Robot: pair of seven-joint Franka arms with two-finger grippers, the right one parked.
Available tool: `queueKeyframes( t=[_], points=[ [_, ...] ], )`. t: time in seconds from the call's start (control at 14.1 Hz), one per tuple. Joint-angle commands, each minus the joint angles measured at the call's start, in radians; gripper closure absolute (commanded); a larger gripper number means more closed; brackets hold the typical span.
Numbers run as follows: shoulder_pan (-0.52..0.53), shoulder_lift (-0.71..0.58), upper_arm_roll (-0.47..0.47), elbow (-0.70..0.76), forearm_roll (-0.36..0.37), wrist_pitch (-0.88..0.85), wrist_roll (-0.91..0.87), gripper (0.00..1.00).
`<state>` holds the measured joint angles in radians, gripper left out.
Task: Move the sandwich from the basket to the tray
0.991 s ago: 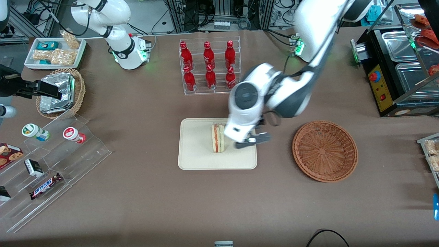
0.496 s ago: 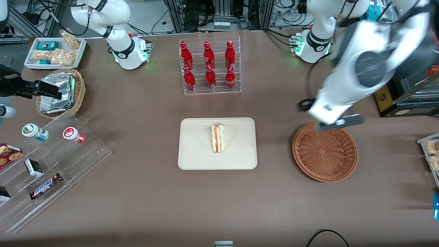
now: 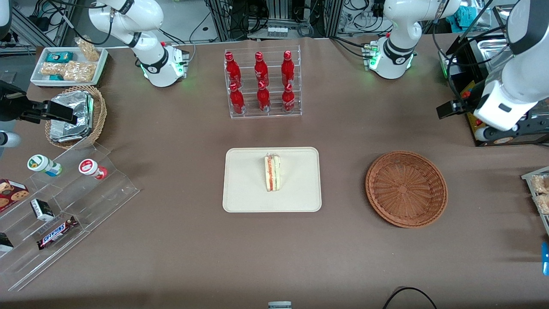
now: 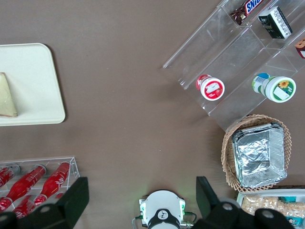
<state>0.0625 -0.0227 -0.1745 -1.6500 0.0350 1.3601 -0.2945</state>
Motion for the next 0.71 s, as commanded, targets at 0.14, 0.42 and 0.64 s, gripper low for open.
queueKeyframes(
  t=[0.14, 0.42, 0.64],
  points=[
    [0.005, -0.1, -0.003, -0.07, -0.009, 0.008, 0.067, 0.0],
    [0.005, 0.004, -0.003, 0.126, -0.017, -0.081, 0.089, 0.0],
    [0.011, 0.059, 0.0, 0.216, -0.012, -0.139, 0.202, 0.0]
  ],
)
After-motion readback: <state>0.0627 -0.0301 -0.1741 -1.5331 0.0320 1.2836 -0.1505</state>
